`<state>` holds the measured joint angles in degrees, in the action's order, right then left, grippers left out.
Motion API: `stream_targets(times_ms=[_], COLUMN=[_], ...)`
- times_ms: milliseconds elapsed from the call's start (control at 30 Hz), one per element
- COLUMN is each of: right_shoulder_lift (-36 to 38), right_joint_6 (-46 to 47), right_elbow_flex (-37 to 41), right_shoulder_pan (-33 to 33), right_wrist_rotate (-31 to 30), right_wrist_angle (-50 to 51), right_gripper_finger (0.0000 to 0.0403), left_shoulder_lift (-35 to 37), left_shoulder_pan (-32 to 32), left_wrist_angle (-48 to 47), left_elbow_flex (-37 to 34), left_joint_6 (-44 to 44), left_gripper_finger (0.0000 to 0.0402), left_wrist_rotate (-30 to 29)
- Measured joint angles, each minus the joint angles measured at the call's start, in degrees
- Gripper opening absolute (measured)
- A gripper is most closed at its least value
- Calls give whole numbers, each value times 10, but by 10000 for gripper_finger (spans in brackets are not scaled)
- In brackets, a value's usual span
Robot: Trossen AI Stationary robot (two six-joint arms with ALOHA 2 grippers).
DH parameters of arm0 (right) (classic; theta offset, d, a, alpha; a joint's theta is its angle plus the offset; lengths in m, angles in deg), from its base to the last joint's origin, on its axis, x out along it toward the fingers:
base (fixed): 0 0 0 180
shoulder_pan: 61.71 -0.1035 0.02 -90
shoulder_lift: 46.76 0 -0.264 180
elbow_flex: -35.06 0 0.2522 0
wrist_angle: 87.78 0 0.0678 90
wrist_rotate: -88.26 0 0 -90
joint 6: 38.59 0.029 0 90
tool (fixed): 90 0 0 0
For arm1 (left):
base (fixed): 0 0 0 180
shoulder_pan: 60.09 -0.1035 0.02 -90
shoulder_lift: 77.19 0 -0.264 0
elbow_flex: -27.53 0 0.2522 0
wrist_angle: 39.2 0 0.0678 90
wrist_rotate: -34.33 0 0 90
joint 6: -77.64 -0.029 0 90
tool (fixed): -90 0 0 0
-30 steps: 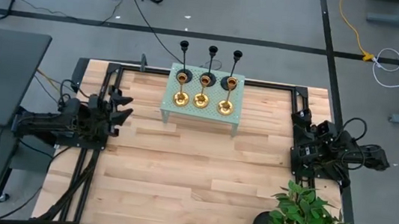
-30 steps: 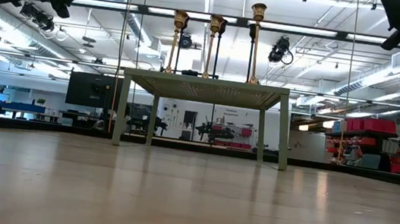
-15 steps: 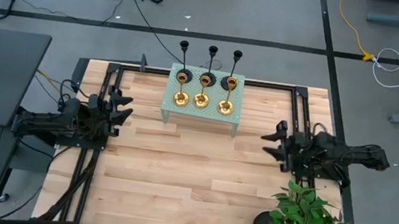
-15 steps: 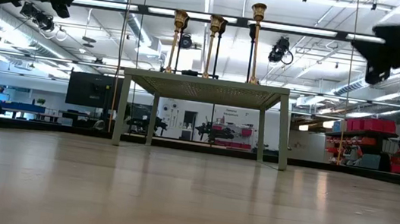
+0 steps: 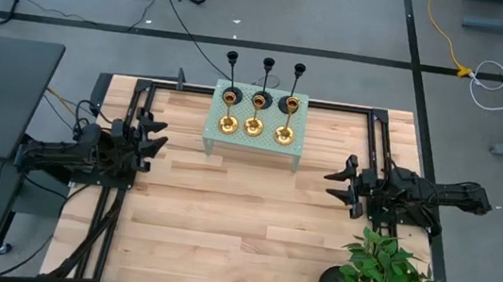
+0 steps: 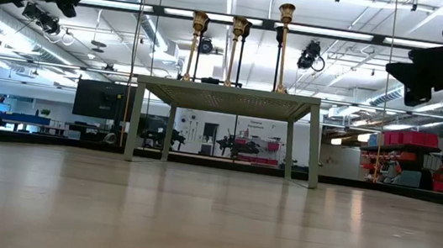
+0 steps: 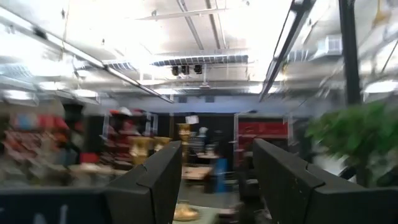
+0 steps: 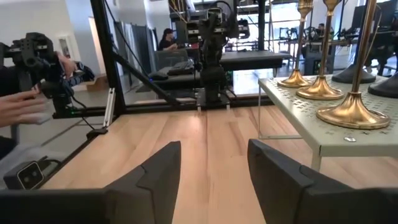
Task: Pick & Place candle stick holders
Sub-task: Return to Home Position
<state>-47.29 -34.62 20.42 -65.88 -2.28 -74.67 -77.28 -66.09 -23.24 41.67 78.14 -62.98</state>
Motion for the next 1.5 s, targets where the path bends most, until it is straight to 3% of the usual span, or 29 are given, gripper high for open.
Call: stream_targets(times_ms=[133, 300, 667, 1500], right_shoulder_lift=[0, 0, 0, 0], right_joint_6=[0, 0, 0, 0], right_elbow_flex=[0, 0, 0, 0], right_shoulder_pan=[0, 0, 0, 0], right_wrist_rotate=[0, 0, 0, 0], right_wrist_angle=[0, 0, 0, 0], right_gripper_finger=[185, 185, 185, 185], left_shoulder_lift=[0, 0, 0, -7], left_shoulder_pan=[-11, -22, -22, -22], left_wrist_angle=[-3, -42, -268, -270], left_elbow_flex=[0, 0, 0, 0], left_joint_6=[-91, -2, -4, 4], left_gripper_finger=[197, 197, 197, 197], left_wrist_rotate=[-2, -1, 2, 11])
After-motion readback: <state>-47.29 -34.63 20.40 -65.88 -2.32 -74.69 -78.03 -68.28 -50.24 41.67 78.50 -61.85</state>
